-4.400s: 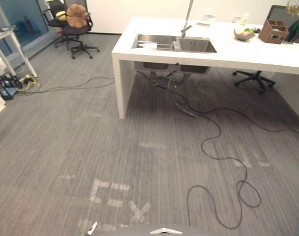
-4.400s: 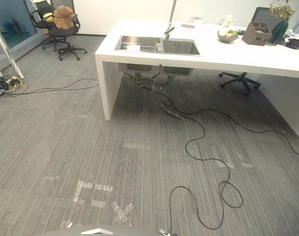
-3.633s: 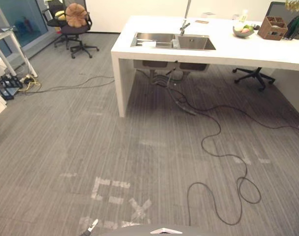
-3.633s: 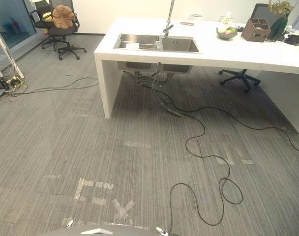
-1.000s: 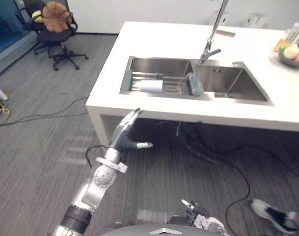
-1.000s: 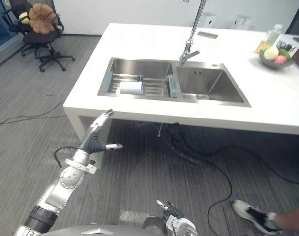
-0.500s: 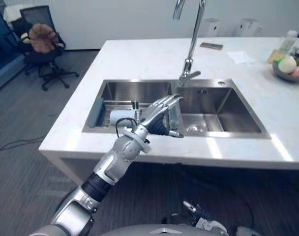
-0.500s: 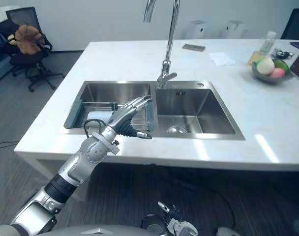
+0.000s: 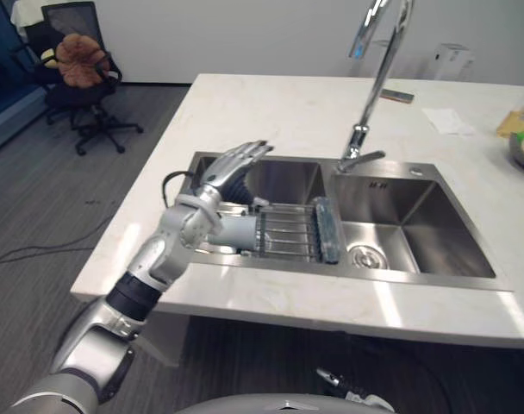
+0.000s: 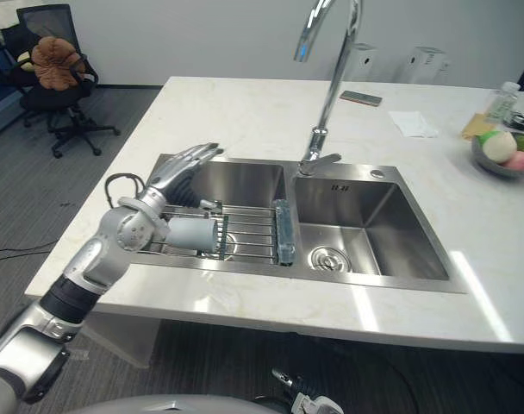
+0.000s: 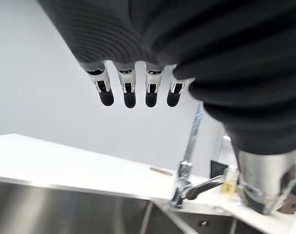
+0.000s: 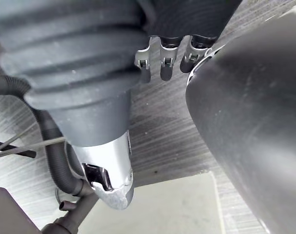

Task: Walk over to the sink, pick up the cup, carry it to the dishwasher, place the cup inside the dishwasher, then close the dishwasher door

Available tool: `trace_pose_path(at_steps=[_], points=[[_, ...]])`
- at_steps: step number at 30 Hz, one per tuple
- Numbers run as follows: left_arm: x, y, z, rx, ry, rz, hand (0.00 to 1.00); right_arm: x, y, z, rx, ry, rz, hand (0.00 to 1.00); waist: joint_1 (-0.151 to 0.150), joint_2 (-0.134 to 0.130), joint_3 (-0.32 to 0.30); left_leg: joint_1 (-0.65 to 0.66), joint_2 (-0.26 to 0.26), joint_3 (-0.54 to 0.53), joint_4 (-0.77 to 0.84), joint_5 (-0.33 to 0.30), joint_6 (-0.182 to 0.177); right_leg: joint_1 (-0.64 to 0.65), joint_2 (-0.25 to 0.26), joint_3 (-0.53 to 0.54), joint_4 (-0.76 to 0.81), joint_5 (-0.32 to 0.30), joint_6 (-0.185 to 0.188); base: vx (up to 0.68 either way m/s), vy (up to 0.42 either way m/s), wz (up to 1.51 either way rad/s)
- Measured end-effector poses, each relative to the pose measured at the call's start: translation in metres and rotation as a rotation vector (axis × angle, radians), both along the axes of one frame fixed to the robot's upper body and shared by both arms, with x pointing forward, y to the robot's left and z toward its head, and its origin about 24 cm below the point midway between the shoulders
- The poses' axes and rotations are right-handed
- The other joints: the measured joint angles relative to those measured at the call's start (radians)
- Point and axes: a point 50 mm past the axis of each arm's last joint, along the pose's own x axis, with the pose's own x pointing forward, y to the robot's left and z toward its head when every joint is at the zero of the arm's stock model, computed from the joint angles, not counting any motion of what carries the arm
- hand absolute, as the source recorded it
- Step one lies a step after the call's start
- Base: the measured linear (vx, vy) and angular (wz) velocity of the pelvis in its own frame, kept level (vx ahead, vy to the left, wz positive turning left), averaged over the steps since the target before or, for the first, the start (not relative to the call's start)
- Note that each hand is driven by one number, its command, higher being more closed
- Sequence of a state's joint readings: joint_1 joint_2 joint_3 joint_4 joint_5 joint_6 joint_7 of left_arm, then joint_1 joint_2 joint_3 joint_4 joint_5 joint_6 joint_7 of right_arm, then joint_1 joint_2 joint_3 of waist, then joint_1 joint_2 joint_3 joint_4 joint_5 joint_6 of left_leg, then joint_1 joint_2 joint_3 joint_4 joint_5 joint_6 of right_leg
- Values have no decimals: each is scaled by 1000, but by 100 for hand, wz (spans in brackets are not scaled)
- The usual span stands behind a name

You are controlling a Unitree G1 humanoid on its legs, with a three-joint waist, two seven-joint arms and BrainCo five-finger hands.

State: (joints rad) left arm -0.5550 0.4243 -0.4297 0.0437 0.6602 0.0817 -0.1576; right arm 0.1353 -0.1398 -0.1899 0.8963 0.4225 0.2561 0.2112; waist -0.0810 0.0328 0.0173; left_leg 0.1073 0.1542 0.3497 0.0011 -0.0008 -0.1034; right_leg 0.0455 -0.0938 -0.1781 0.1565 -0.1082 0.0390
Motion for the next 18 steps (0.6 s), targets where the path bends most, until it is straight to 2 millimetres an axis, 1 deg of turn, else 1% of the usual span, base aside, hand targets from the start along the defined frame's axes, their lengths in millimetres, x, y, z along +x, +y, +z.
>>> trace_pose_path(at_steps=[1,3,5,6,9,11,18], points=[[3,8,-7,38,42,23,0,-2,-1,-1,0,11,0,0,-3,0,0,0,-5,-10,-5,3,3,9,-2,-2,-10,2,3,3,22,18],[7,16,-15,79,104,45,0,-2,0,-1,-1,18,9,0,-6,0,0,2,-9,-22,-23,17,4,14,-3,-5,-18,2,4,-13,-5,20],[8,18,-20,101,146,46,0,1,-1,-1,-3,17,23,0,-11,1,1,3,-14,-32,-56,45,3,13,-2,-15,-30,6,11,-50,-33,20],[8,17,-23,117,172,39,0,2,-1,-1,-4,20,28,0,-21,3,3,4,-15,-44,-79,62,3,12,1,-26,-35,9,15,-88,-43,21],[7,17,-28,162,225,26,0,5,-1,0,-5,17,37,0,-36,8,12,5,-10,-49,-81,66,2,13,8,-26,-42,16,21,-96,-22,3],[7,17,-30,187,238,25,0,7,0,0,-9,16,64,0,-40,9,14,11,-9,-44,-87,65,2,16,10,-18,-56,17,18,-114,3,-13],[9,23,-41,238,320,45,0,12,2,1,-7,8,77,0,-61,6,19,4,-14,-18,-87,65,4,25,14,10,-134,77,25,-40,19,-13]])
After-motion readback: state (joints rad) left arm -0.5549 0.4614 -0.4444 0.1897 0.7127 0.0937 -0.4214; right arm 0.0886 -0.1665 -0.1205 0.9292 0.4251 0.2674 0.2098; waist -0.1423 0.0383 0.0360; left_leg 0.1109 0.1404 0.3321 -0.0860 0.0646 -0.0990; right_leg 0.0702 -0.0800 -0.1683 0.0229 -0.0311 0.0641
